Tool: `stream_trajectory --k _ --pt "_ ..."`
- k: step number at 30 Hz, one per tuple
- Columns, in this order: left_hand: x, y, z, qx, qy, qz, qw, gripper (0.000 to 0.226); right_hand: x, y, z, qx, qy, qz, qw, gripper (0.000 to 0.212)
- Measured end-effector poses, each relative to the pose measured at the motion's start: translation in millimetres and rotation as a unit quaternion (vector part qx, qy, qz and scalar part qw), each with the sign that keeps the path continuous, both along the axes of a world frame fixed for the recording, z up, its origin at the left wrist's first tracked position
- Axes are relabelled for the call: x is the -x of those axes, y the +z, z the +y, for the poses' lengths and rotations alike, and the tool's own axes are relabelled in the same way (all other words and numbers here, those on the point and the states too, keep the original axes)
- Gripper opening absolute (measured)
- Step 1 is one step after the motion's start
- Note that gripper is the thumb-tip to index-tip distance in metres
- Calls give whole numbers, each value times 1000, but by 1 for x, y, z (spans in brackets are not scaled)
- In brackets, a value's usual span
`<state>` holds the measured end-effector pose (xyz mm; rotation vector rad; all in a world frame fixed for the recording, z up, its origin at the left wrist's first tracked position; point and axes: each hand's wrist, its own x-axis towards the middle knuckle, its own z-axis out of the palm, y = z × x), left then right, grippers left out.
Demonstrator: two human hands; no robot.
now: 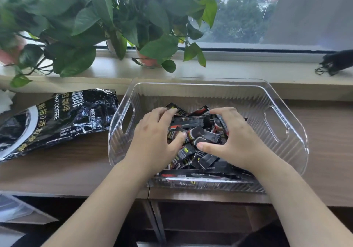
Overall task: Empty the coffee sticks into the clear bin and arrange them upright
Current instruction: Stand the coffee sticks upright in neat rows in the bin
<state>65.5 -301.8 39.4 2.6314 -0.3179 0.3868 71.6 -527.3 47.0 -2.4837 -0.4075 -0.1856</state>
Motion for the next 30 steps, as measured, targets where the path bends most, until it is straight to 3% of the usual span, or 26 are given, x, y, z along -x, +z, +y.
stream_trajectory --k 10,17,24,30 --pt "4 -4 -2 -15 23 26 999 70 -4 -7 -2 34 22 28 999 98" --pt "4 -12 3 69 69 34 995 82 -7 -9 -1 77 52 32 995 94" --pt "6 -8 3 98 52 22 994 102 -7 -4 0 87 40 56 994 102" --pt "10 0 4 56 33 6 998 77 -4 -3 1 87 48 46 994 97"
